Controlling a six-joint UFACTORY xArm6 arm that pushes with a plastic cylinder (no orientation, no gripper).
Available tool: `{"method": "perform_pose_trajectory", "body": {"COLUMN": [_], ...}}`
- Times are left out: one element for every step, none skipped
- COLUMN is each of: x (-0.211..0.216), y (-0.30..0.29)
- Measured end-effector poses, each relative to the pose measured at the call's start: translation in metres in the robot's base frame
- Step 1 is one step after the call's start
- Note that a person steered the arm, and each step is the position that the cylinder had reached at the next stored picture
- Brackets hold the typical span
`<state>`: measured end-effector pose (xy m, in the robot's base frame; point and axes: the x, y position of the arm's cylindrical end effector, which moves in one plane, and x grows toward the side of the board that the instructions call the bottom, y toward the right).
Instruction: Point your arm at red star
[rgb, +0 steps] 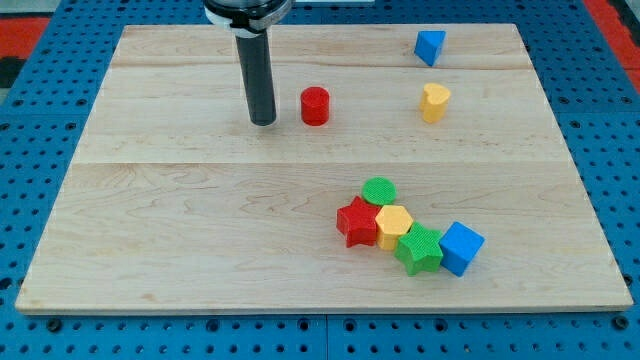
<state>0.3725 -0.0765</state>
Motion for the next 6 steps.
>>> {"method": "perform_pose_trajectory", "body": {"x": [0.000, 0.000, -0.001, 0.003, 0.034, 0.060], "y": [-0.010, -0.018, -0.024, -0.026, -0.026, -0.018]}}
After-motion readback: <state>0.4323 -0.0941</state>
